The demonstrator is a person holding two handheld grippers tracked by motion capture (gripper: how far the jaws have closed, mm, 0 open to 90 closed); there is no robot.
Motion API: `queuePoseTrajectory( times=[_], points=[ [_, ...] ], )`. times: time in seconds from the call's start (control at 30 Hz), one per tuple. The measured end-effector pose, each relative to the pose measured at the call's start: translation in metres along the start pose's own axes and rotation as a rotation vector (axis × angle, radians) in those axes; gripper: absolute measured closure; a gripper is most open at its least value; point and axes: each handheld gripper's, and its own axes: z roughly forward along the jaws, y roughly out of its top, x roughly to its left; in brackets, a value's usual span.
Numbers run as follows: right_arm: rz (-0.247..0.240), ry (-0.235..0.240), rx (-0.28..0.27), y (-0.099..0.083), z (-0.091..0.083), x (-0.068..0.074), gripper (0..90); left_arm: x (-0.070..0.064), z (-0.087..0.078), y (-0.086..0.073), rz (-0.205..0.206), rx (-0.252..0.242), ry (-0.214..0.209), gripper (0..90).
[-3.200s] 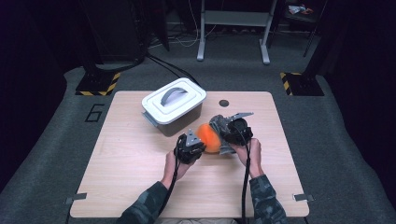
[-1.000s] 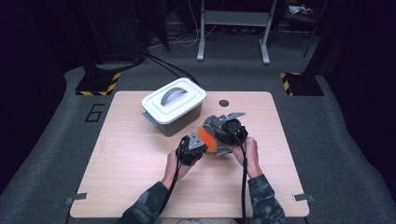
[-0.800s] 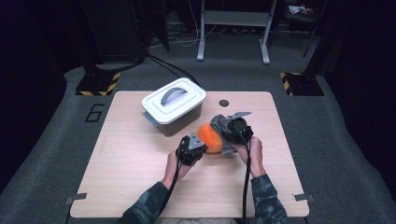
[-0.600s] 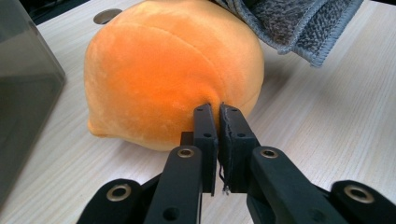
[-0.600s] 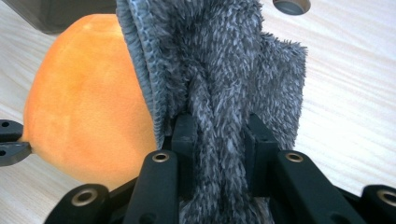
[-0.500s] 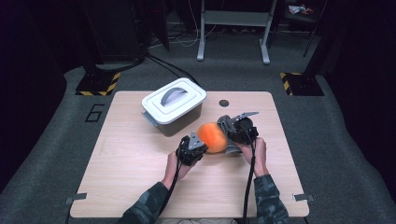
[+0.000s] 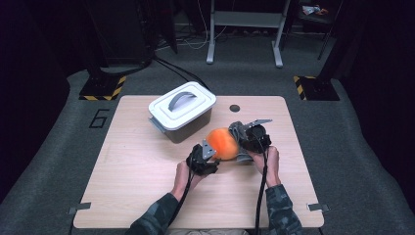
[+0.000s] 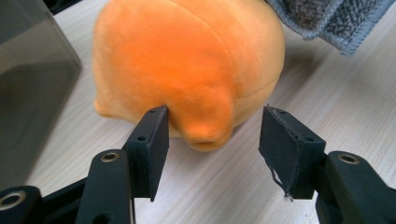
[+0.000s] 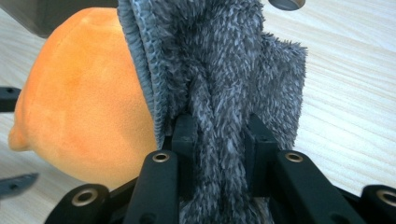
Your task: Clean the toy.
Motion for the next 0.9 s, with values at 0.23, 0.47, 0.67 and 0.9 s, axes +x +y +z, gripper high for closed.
queuePoseTrajectory(
  times=[0.23, 0.47, 0.67, 0.9],
  points=[
    [0.004, -0.02, -0.021, -0.005, -0.002, 0.004, 70.5, -0.003, 0.004, 0.001, 0.036, 0.007, 0.038, 68.7],
    [0.005, -0.025, -0.053, -0.007, -0.012, 0.005, 70.5, 0.003, 0.0, 0.002, 0.015, -0.033, -0.003, 81.5],
    [-0.022, 0.003, -0.103, -0.002, -0.031, 0.014, 70.4, 0.007, -0.014, 0.01, -0.011, -0.075, -0.039, 82.5],
    [-0.086, 0.08, -0.124, 0.006, -0.04, 0.04, 70.1, 0.008, -0.022, 0.014, -0.048, -0.089, -0.094, 82.4]
  ],
)
